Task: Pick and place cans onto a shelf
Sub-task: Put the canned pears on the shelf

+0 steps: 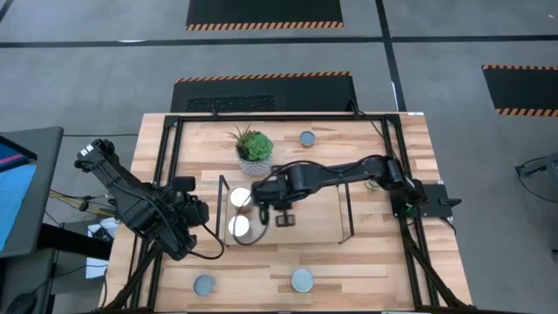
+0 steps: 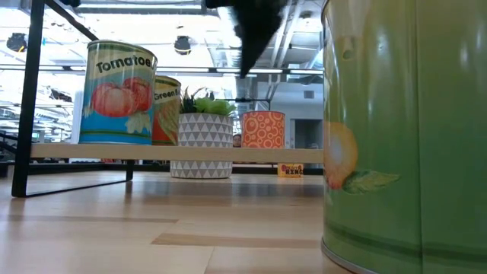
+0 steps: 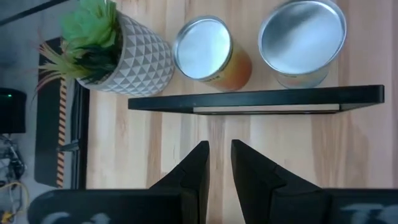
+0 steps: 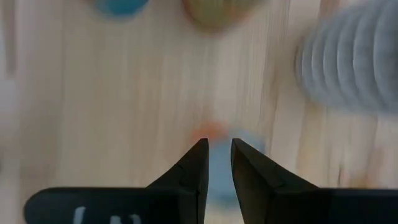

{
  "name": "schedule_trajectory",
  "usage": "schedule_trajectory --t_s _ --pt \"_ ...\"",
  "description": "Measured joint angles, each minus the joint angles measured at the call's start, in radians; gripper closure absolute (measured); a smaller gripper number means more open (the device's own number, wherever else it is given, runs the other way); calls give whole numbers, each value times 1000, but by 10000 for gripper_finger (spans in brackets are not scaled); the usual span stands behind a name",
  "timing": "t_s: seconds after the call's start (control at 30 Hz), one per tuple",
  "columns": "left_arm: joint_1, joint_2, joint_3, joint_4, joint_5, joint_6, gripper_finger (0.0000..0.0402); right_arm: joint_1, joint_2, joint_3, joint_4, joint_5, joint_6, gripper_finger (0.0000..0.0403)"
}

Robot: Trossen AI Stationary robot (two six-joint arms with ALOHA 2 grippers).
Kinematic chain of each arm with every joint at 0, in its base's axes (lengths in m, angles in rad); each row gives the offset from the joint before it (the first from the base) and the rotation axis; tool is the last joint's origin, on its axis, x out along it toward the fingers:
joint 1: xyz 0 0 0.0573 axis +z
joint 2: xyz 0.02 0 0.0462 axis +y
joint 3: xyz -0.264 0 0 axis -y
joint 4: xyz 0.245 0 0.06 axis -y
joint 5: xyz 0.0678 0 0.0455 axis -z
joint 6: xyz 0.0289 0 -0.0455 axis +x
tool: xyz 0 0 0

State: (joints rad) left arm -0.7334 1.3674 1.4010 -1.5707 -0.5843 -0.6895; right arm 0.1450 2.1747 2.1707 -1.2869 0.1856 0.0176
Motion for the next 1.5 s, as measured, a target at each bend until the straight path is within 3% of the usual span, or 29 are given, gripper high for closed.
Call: schedule_trajectory --t_s 0.13,0.3,0.37,0.57,0.73,0.87,1.0,1.23,1.5 --pt "0 0 0 0 2 -24 345 38 3 71 -304 -3 149 311" --pt "0 0 0 83 2 -56 345 143 -93 7 -285 -111 136 311" --pt "0 1 0 139 -3 -40 345 206 -147 -44 -289 -77 155 311" --pt "0 11 0 249 -16 112 345 368 -299 -262 -154 -31 242 311" --pt "0 14 0 262 -32 124 345 454 -348 -472 132 41 294 311" --pt "1 14 0 261 -33 128 345 457 -311 -553 301 29 251 309" --pt "0 14 0 261 -30 151 345 435 -250 -546 306 14 251 301" --pt "1 14 0 261 -30 192 345 393 -218 -491 349 -110 320 280" --pt "1 14 0 258 -32 213 345 415 -216 -462 400 -119 352 247"
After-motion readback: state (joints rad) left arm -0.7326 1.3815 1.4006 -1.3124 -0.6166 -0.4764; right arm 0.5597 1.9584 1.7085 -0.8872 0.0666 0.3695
